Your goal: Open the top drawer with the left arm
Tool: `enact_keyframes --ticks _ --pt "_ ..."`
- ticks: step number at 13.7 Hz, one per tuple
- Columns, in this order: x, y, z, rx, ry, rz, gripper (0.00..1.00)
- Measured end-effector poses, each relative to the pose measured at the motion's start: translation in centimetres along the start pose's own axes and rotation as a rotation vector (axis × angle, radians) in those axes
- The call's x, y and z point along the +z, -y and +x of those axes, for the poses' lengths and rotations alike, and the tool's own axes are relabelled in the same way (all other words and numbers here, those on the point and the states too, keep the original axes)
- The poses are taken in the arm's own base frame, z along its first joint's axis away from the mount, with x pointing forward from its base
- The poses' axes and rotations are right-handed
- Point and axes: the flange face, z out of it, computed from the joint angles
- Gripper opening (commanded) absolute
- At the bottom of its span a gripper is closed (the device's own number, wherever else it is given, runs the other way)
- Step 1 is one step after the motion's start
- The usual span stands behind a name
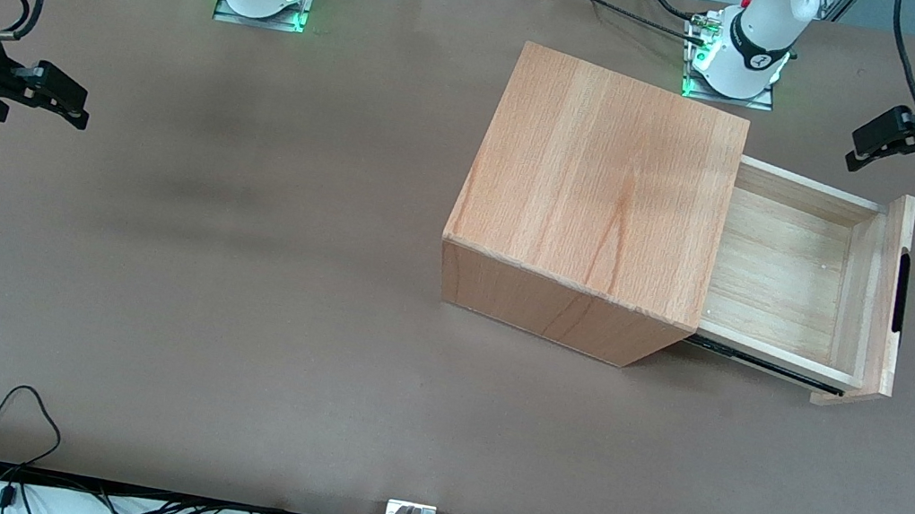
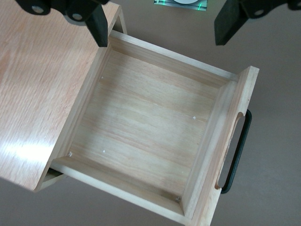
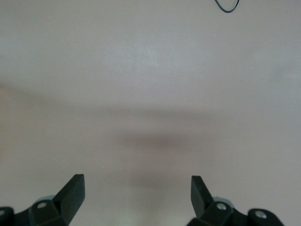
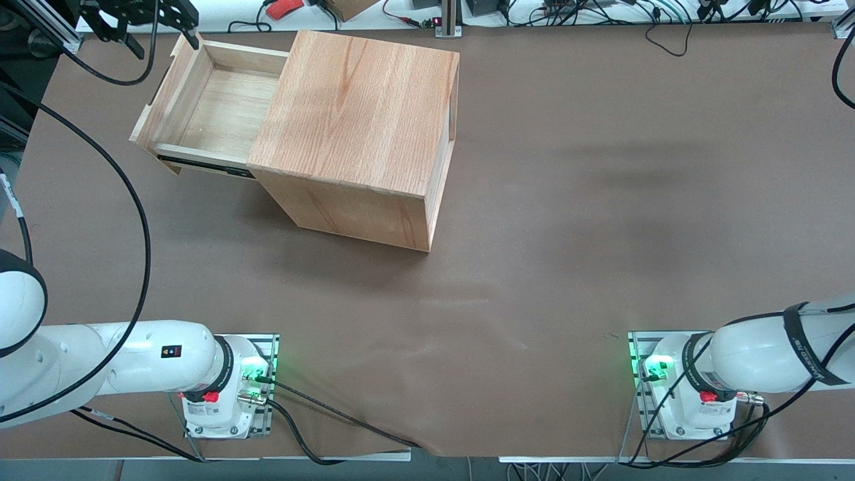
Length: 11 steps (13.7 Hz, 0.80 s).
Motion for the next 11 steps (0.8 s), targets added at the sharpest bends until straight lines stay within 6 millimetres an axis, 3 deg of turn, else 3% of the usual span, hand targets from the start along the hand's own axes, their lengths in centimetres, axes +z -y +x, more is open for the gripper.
enact_keyframes --ticks 2,5,11 --pt "-1.1 0.1 0.9 -0.002 -0.001 -0.005 1.00" --pt "-0.4 0.0 2.6 -0.004 0.018 -0.006 1.00" --pt "-0.2 0.0 3.0 -0.005 0.021 -0.007 1.00"
